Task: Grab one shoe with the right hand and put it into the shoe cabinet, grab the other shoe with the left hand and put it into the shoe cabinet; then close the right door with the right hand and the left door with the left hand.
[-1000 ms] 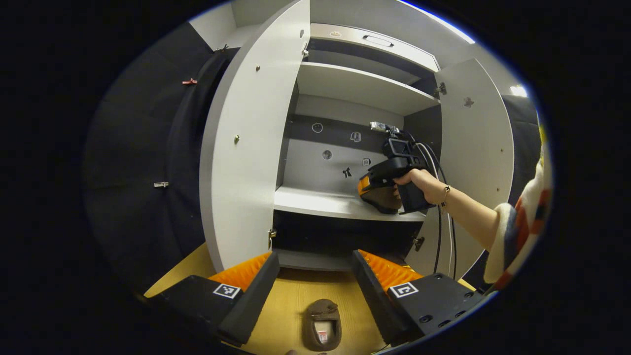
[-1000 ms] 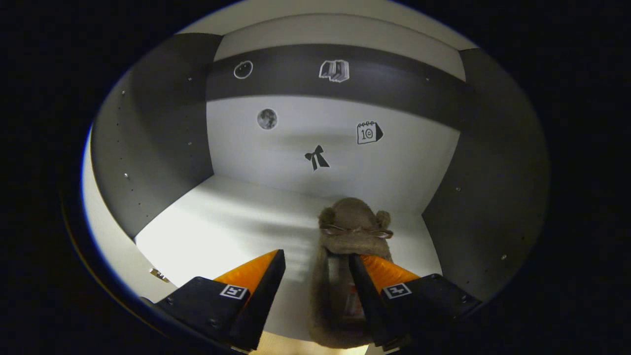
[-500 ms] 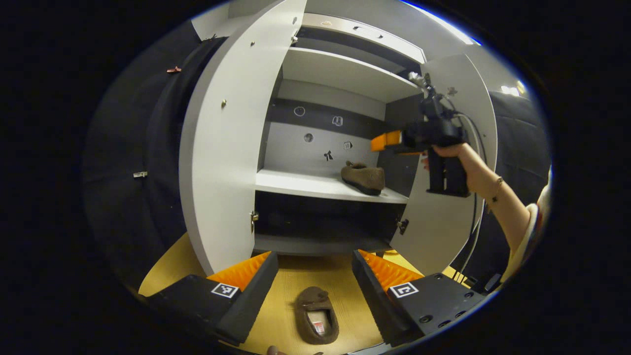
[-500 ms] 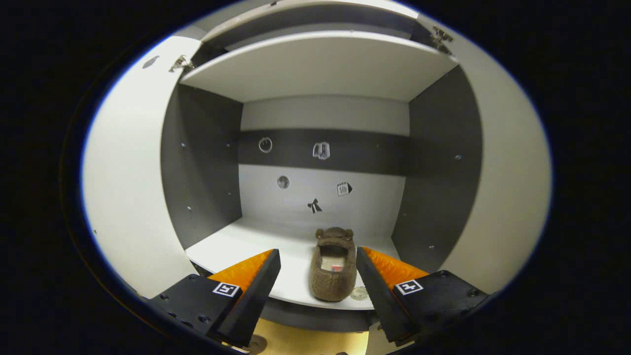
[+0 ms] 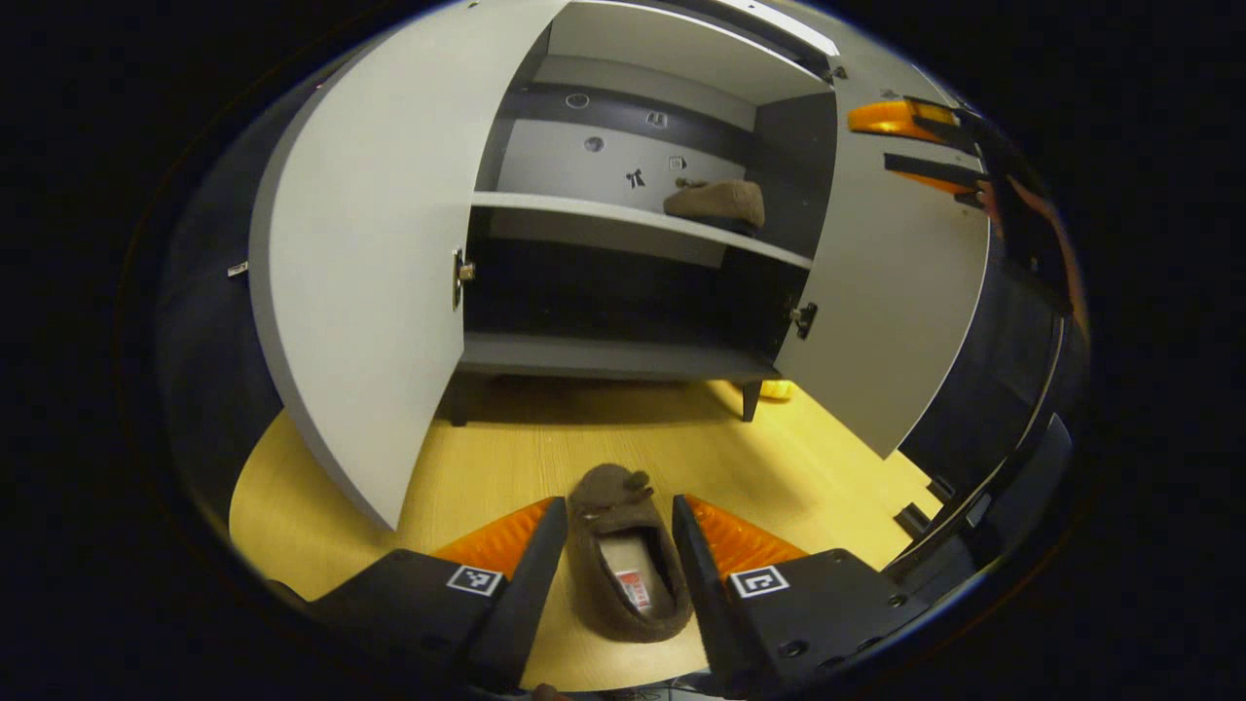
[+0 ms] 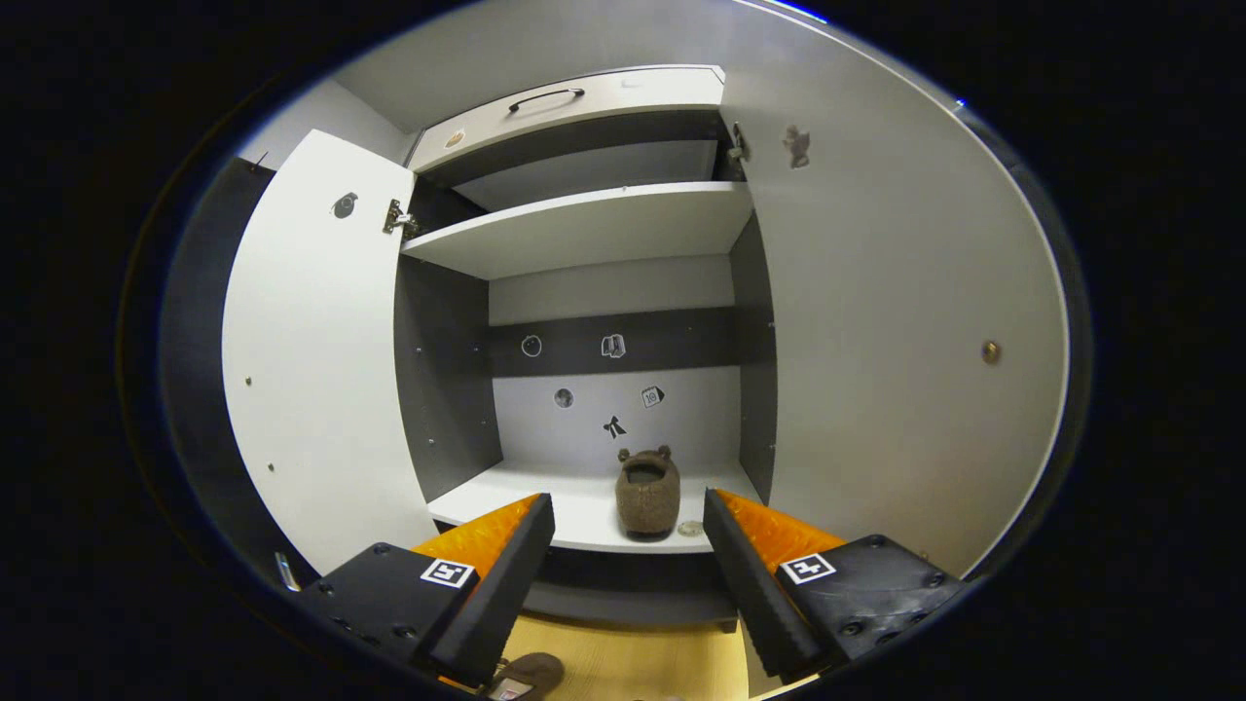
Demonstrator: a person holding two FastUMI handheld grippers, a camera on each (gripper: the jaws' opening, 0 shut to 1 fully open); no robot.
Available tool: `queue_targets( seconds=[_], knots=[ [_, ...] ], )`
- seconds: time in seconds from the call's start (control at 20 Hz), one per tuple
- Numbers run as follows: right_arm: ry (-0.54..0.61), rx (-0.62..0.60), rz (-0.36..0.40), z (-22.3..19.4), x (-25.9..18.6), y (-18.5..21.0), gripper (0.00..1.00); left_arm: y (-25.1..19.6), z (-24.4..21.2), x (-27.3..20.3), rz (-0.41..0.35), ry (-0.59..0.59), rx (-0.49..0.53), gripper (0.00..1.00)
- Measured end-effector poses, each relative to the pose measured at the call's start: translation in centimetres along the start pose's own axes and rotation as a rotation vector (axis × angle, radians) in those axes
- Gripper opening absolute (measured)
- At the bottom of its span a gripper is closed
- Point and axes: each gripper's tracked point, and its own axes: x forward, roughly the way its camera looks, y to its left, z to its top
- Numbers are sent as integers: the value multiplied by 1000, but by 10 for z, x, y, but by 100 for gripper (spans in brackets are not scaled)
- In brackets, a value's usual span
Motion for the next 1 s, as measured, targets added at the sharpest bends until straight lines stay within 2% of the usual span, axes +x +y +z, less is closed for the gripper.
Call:
queue_targets(
  seconds=[0.1,0.15,0.2,0.25,0.3,0.35,0.4,0.45,0.5,0.6,0.65,0.75,0.9,1.0],
  knots=[
    [32,22,15,-12,-12,5,97,0,-19,13,-13,24,5,62],
    [52,27,24,-18,-16,8,100,1,-27,20,-15,37,5,60],
    [71,22,28,-23,-19,9,98,3,-36,28,-10,53,6,58],
    [80,4,33,-25,-21,10,98,6,-43,36,-1,65,7,63],
    [80,-20,39,-25,-24,12,98,10,-50,42,14,72,7,54],
    [82,-44,47,-25,-24,14,98,16,-56,48,36,76,9,53],
    [87,-60,60,-26,-25,19,98,19,-62,53,51,83,10,47],
    [90,-70,73,-26,-27,23,98,21,-68,59,52,96,7,51],
    [92,-71,86,-26,-27,27,98,23,-75,62,56,112,4,42],
    [104,-65,105,-30,-25,32,98,25,-82,71,54,124,-7,42],
    [114,-66,111,-33,-25,33,98,24,-81,74,49,127,-9,47],
    [136,-72,119,-41,-21,32,98,29,-78,80,70,116,1,40],
    [176,-75,123,-54,-18,29,97,36,-81,86,116,135,35,20],
    [191,-69,125,-59,-15,26,98,36,-80,86,118,137,53,6]
  ],
)
